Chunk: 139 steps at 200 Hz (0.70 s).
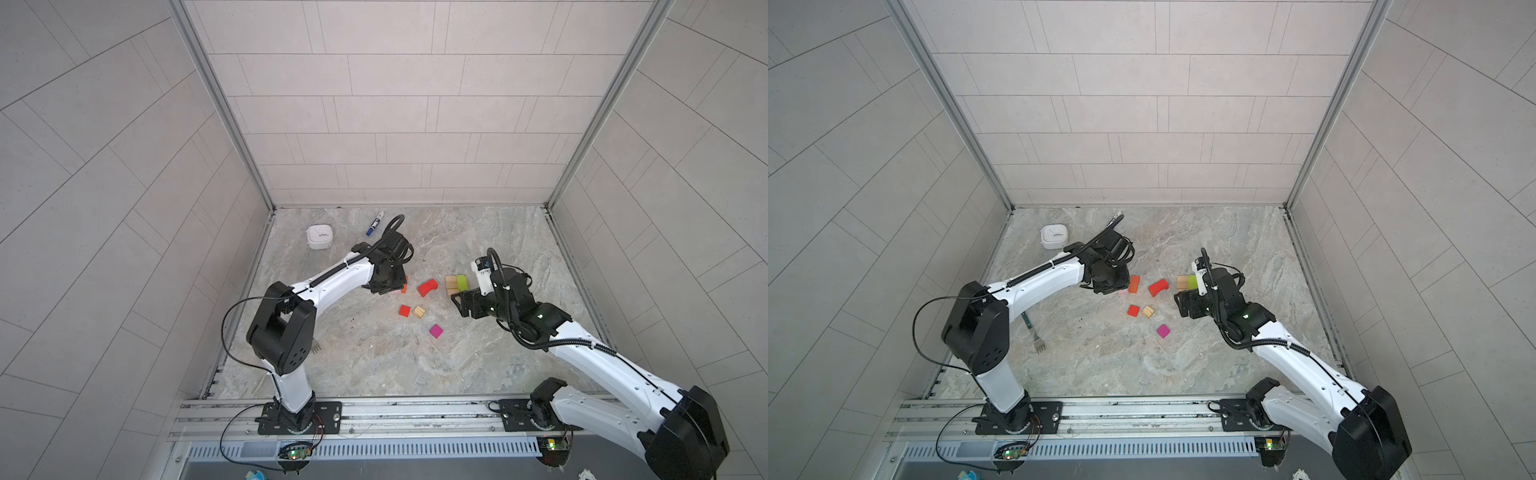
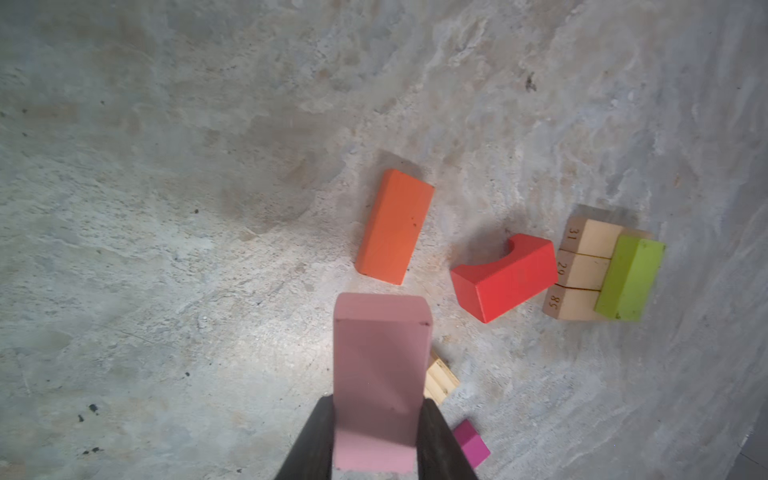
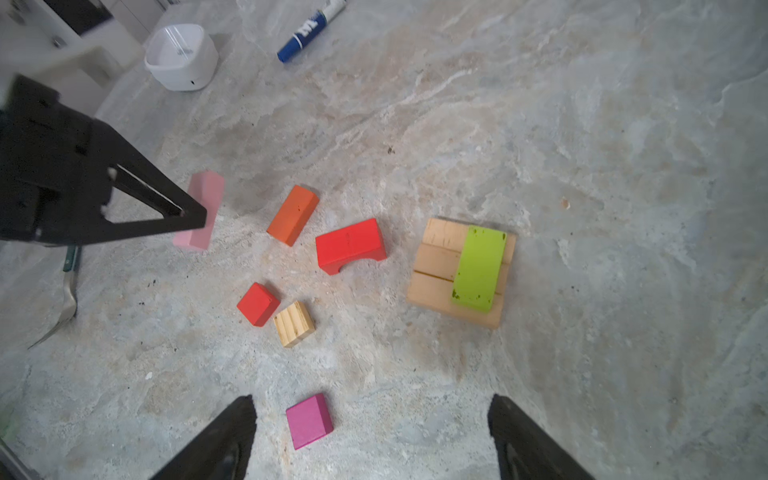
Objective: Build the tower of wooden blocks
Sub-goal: 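Carry the pink block with the left gripper over the bar stack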
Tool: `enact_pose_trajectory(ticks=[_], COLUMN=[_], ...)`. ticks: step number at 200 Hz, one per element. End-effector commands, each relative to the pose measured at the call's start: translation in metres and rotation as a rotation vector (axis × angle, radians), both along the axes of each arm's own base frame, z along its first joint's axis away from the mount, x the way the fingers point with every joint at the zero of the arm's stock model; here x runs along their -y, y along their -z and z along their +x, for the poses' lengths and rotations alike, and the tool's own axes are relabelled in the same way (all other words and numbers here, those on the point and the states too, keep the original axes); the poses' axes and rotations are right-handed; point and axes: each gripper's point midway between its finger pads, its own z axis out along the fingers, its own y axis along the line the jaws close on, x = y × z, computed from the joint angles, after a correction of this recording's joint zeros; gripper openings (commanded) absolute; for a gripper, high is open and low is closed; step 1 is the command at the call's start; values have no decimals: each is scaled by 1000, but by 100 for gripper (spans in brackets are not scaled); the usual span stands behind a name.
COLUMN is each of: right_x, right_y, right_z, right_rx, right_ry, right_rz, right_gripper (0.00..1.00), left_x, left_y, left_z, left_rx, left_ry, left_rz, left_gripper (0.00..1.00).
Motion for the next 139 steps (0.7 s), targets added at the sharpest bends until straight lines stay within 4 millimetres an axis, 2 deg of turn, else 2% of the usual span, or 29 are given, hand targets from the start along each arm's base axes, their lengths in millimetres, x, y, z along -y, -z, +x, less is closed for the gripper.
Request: enact_pose_trajectory(ticks=[1,62,139], right_x=[10,31,49], right_y=[8,4,9], right_z=[-14,-23,-31], right_rx=[-83,-115,-175], right_ry=[27,85,128], right_rz=[-11,-13,-21], right_gripper=[88,88,88], left_x=[21,78,120], left_y=[-15,-30,-19], left_z=[5,21,36], left_rx=[30,64,57], left_ry=[36,96,108], left_rz=[-48,-156,-258], left_gripper=[27,27,28])
